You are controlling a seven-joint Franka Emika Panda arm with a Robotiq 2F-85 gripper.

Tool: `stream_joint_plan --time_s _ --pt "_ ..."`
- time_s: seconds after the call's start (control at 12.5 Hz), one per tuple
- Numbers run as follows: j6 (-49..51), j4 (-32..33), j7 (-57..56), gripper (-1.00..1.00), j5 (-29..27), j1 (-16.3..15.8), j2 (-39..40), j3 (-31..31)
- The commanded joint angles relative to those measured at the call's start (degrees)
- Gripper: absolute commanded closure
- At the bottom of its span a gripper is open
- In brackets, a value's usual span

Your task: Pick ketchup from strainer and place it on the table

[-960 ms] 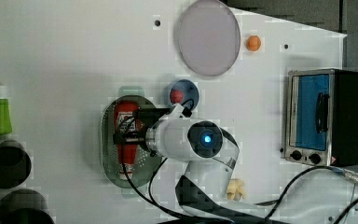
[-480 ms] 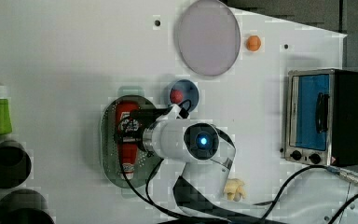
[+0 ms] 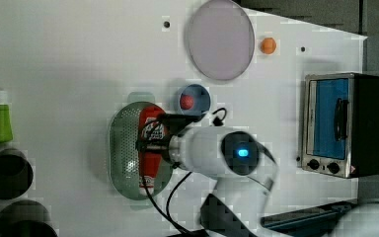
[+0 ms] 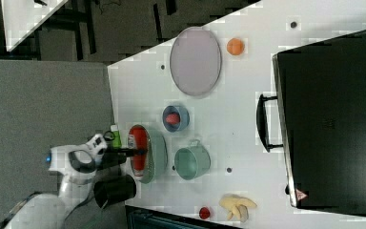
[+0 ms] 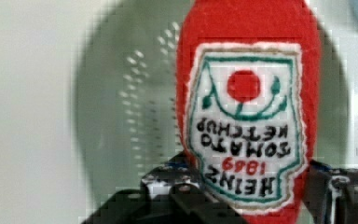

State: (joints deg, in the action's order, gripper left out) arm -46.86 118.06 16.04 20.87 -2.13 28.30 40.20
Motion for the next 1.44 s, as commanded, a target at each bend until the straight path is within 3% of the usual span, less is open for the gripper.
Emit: stream_joint_plan --time_s 0.08,0.48,1.04,1.44 --pt "4.16 -3.36 1.1 -0.21 -6.32 1.87 -9.35 3.9" --pt "15.84 -6.5 -8.28 -0.21 -8.13 6.56 -15.45 1.53" --pt "13.59 -8.12 -16.38 -0.21 -8.06 16.49 -15.78 -8.98" --pt "13.37 -6.86 -29.11 -0.21 -8.07 20.41 -15.88 -16.05"
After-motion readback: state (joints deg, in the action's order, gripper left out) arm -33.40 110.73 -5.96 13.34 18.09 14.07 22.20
